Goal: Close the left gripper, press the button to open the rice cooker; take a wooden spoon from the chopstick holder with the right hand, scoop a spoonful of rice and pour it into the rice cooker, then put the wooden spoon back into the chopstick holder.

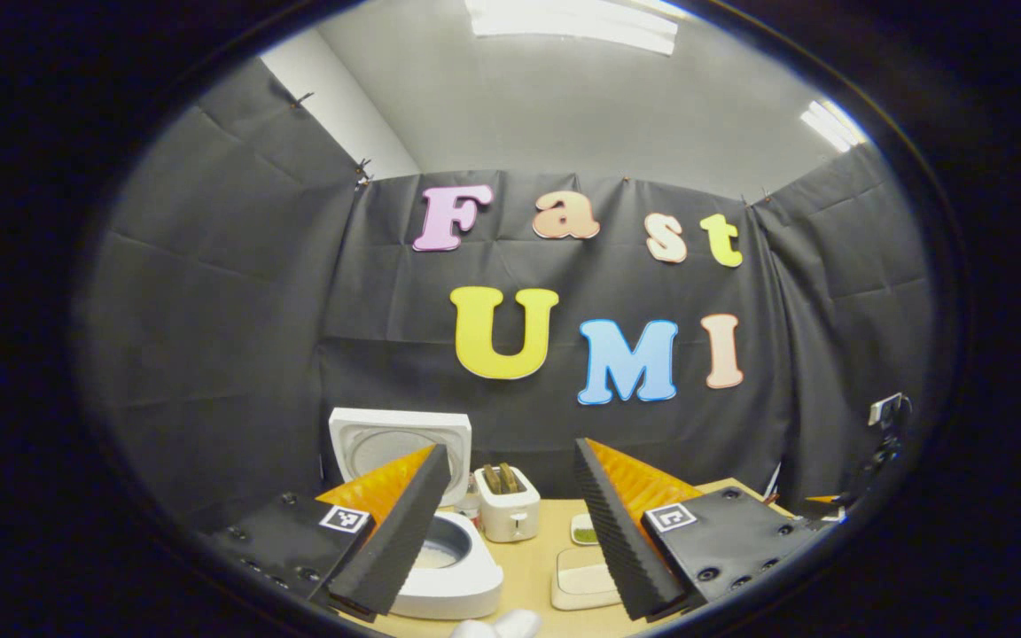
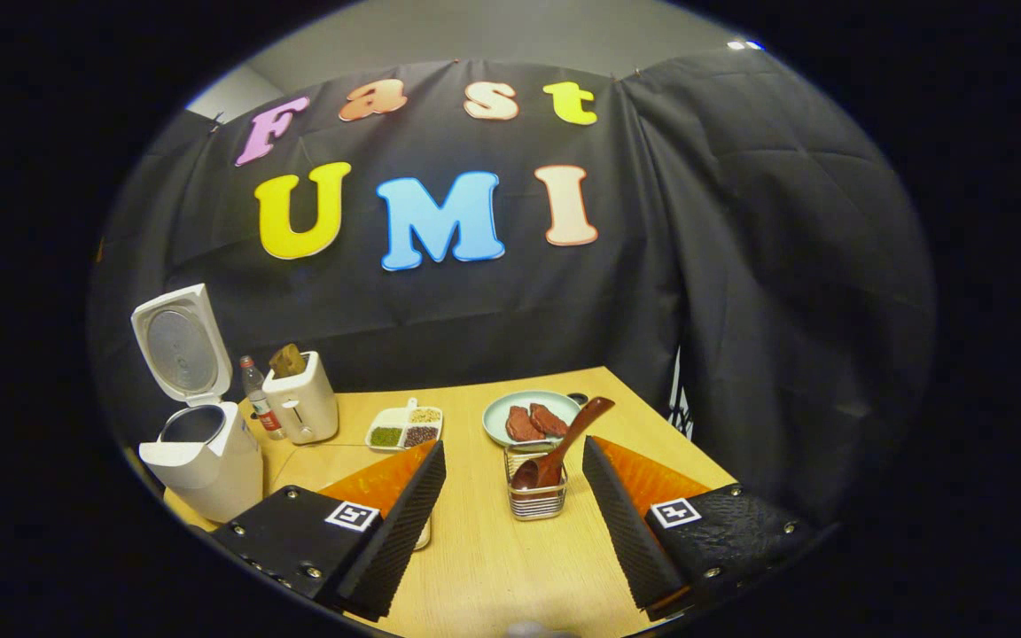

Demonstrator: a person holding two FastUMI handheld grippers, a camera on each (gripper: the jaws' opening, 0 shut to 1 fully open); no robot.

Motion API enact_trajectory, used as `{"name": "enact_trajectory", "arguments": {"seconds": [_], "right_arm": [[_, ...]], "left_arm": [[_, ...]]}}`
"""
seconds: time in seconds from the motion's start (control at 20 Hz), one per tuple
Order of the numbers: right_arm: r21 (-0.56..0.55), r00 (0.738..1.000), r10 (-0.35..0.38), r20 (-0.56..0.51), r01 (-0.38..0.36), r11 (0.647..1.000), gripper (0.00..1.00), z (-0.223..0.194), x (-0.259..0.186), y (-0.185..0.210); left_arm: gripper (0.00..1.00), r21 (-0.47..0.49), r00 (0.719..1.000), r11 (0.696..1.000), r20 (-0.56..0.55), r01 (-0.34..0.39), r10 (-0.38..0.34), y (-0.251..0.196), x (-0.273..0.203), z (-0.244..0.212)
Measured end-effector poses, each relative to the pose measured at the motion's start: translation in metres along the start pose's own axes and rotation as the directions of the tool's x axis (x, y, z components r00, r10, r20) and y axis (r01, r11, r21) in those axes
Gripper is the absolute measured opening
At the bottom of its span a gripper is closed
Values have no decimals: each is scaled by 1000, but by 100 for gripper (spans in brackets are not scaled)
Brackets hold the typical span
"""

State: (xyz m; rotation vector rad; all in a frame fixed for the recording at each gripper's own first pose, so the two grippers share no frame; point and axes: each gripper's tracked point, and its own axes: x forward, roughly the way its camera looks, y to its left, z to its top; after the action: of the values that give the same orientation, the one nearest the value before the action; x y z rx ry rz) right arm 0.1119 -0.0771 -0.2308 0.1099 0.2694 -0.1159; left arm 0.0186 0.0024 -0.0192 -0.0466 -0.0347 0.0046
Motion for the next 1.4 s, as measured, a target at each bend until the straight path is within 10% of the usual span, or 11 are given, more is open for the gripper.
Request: {"name": "enact_trajectory", "arguments": {"seconds": [0.65,1.1,1.35,1.4], "right_arm": [[147,994,-42,-102,57,987,98,-41,180,-52],[189,992,37,-122,-14,982,97,-42,210,-43],[187,990,56,-126,-32,982,26,-40,210,-42],[189,992,51,-118,-28,981,26,-39,211,-42]], "left_arm": [[96,28,994,997,-79,-74,76,-29,29,-46],[95,63,989,993,-104,-96,102,-46,41,-59],[95,87,989,990,-90,-109,116,-39,44,-56],[95,86,989,990,-90,-110,117,-38,44,-57]]}}
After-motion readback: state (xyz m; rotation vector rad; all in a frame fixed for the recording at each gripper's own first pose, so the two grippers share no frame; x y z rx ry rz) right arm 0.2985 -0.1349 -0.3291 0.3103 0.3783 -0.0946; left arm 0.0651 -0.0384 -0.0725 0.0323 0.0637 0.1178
